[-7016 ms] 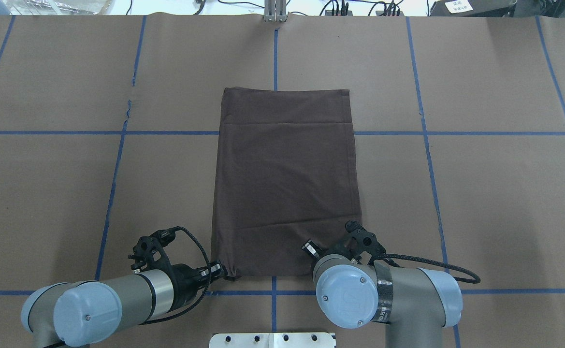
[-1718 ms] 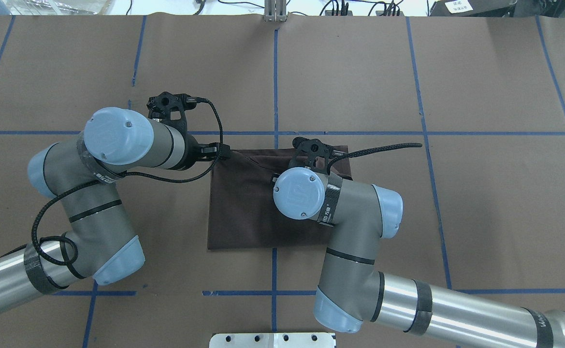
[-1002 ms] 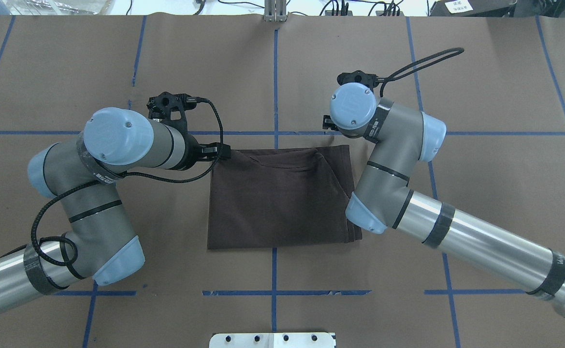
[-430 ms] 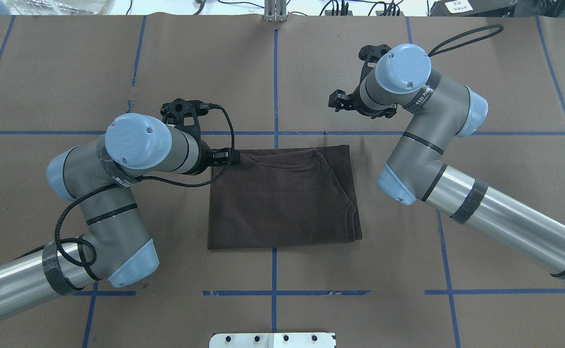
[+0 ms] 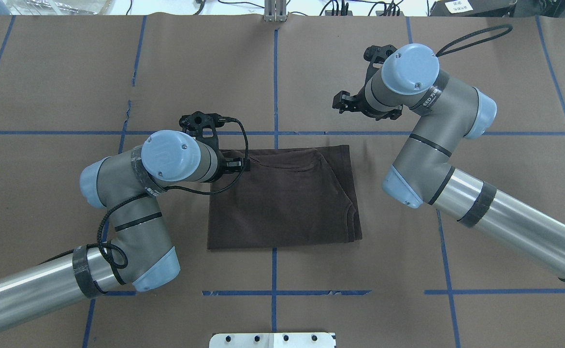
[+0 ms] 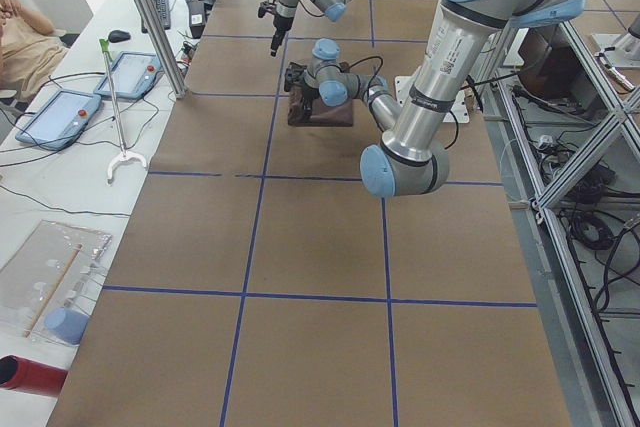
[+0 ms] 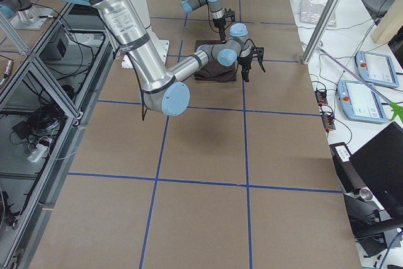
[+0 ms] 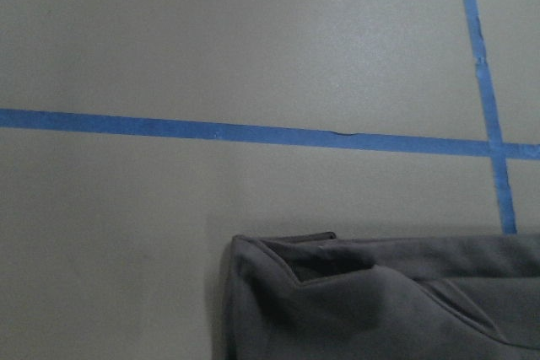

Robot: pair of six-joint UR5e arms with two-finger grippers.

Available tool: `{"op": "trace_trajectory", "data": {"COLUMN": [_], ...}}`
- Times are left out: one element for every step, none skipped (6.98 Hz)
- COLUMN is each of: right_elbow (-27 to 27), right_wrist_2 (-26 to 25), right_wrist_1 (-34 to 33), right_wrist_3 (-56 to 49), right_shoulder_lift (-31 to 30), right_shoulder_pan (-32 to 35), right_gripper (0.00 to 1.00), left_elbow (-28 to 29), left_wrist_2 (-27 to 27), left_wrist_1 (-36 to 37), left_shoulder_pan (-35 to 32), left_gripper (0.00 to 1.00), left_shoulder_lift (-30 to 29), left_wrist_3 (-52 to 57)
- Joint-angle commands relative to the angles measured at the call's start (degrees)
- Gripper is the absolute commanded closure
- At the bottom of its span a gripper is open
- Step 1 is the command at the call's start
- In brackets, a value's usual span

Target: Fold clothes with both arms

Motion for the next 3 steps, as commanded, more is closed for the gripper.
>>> {"op": "trace_trajectory", "data": {"right_elbow": [0.7,0.7,0.7], "right_wrist_2": [0.0,0.0,0.0], "right_wrist_1": [-0.2,-0.2,-0.2], "right_wrist_3": [0.0,0.0,0.0], "right_shoulder_lift": [-0.7,-0.7,-0.7], "right_shoulder_pan": [0.0,-0.1,-0.1], "right_gripper": [0.00,0.00,0.00], "left_elbow": [0.8,2.1,2.4], "left_wrist_2": [0.6,0.9,3.3], "left_wrist_1": [0.2,0.2,0.1], "left_shoulder_pan": [0.9,0.9,0.6], "left_gripper": [0.00,0.00,0.00], "left_shoulder_lift": [-0.4,-0.6,-0.8], "left_wrist_3": [0.2,0.2,0.6]}}
